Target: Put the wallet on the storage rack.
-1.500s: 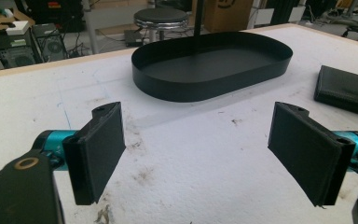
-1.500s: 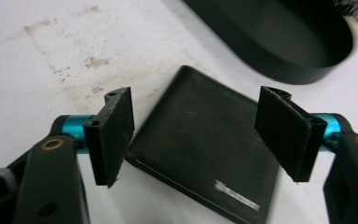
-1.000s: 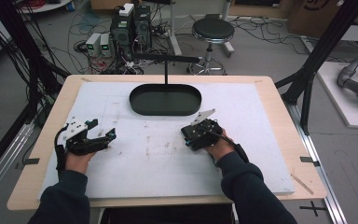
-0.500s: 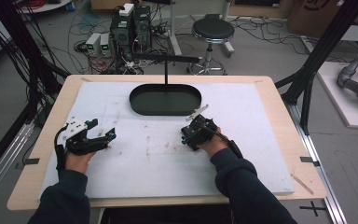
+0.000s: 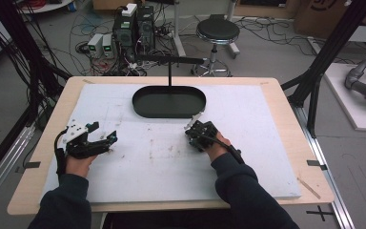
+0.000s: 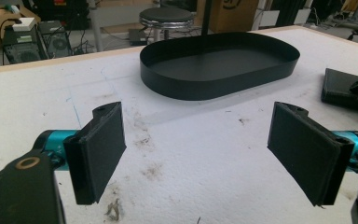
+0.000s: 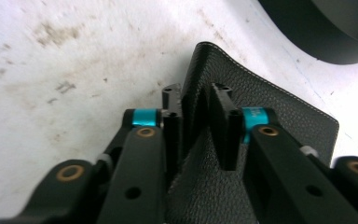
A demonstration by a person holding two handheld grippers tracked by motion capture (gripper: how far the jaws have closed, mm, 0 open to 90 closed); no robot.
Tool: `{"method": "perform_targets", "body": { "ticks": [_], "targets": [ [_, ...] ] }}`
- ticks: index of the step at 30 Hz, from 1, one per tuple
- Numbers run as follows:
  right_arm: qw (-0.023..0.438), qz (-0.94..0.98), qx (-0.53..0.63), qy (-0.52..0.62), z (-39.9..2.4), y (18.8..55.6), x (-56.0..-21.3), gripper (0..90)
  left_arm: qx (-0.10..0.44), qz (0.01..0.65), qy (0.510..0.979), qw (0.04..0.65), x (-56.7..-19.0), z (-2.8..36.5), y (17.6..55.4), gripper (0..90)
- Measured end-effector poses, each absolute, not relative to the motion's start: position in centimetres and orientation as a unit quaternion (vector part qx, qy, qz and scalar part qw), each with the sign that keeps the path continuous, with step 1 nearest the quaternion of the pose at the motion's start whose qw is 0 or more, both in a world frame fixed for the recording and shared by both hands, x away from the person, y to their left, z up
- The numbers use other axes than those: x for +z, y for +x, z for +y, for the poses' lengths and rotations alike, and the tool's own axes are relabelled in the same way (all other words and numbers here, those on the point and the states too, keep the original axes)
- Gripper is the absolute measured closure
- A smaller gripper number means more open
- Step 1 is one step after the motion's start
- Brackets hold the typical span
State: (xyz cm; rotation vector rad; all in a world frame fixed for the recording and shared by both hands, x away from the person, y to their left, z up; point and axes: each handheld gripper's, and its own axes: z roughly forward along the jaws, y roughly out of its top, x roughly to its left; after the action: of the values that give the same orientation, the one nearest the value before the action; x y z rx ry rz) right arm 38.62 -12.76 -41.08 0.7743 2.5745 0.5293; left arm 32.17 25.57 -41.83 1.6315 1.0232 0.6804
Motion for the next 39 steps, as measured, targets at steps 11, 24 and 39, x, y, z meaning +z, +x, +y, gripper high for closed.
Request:
{"method": "perform_targets", "body": {
  "ticks": [11,24,39],
  "targets": [
    [0.174,0.867,0.326,0.334,-18.3,39.4,-36.9,83.4,0.283,0.428,0.682,0.521,-41.9,25.6,32.2,19.1],
    [0.16,0.812,0.379,0.414,-24.8,39.5,-34.8,84.8,0.283,0.427,0.683,0.521,-41.9,25.5,32.3,19.2],
    [0.217,0.766,0.368,0.481,-29.5,41.0,-35.3,84.0,0.284,0.427,0.683,0.52,-41.9,25.6,32.2,19.3]
  ]
}}
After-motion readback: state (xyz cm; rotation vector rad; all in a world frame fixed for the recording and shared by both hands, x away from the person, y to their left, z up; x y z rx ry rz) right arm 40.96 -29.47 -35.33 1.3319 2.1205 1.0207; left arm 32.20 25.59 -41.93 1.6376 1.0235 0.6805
